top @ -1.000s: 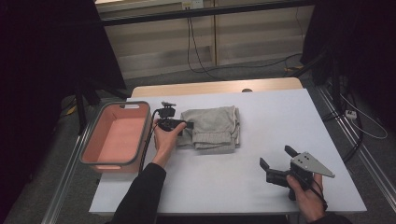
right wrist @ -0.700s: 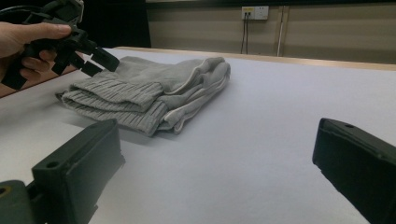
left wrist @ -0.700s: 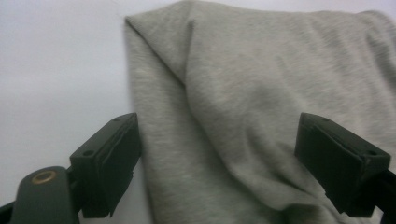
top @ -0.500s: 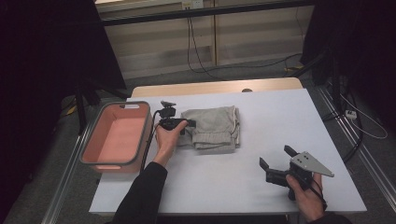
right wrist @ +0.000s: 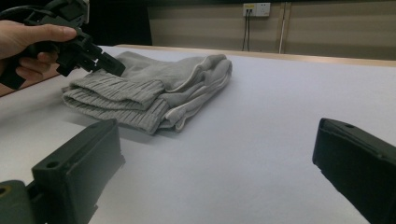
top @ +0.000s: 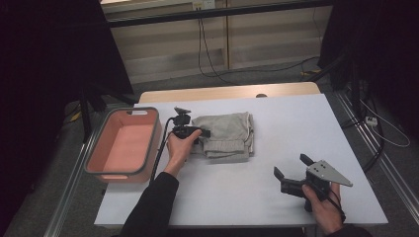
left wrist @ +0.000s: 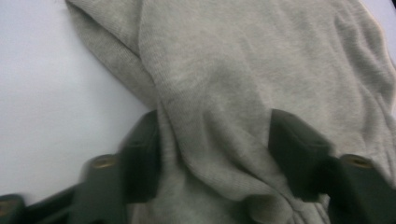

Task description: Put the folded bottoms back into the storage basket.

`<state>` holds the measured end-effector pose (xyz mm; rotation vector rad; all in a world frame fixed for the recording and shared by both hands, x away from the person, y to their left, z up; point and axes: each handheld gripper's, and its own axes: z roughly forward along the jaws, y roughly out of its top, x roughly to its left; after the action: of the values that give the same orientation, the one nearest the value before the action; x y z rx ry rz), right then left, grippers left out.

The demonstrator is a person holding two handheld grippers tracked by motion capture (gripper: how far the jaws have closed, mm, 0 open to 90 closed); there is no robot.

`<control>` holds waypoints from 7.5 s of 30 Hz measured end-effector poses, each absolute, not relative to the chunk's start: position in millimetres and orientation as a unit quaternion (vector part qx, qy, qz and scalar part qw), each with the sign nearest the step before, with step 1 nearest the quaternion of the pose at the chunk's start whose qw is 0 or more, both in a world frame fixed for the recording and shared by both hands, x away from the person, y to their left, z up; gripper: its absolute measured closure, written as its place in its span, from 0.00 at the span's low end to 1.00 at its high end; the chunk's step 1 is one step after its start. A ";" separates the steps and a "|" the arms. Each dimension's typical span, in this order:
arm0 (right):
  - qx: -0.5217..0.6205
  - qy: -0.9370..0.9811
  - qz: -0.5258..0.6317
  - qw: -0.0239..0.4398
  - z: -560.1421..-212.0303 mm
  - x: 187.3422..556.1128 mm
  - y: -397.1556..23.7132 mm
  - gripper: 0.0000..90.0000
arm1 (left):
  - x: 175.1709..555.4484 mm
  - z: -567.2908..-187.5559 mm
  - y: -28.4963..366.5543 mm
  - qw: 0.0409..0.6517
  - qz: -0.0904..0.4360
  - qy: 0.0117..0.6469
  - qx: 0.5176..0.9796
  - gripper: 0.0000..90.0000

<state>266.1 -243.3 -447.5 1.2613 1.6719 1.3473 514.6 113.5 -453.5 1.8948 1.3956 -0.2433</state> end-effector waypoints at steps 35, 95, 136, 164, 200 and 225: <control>0.481 0.636 0.513 0.318 -447.9 266.7 -244.2 0.02 | 489.5 -400.3 123.9 0.479 -0.058 0.447 0.753 0.87; 0.480 0.637 0.514 0.316 -447.8 266.3 -243.9 0.02 | 440.4 -303.1 164.8 0.545 0.061 0.350 0.760 0.89; 0.478 0.640 0.512 0.317 -447.8 266.4 -243.7 0.02 | 411.8 -246.5 208.3 0.569 0.140 0.346 0.732 0.89; 0.479 0.638 0.512 0.317 -447.8 266.7 -243.7 0.02 | 407.0 -207.0 240.1 0.559 0.168 0.356 0.730 0.89; 0.477 0.639 0.511 0.320 -447.9 267.0 -243.3 0.02 | 389.7 -216.7 301.2 0.555 0.191 0.393 0.708 0.89; 0.478 0.640 0.510 0.320 -448.3 267.8 -242.8 0.02 | 382.7 -246.5 336.8 0.538 0.189 0.425 0.703 0.89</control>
<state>267.8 -242.8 -448.3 1.2576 1.6822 1.3395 382.7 336.8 -246.5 1.6716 1.0114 0.4488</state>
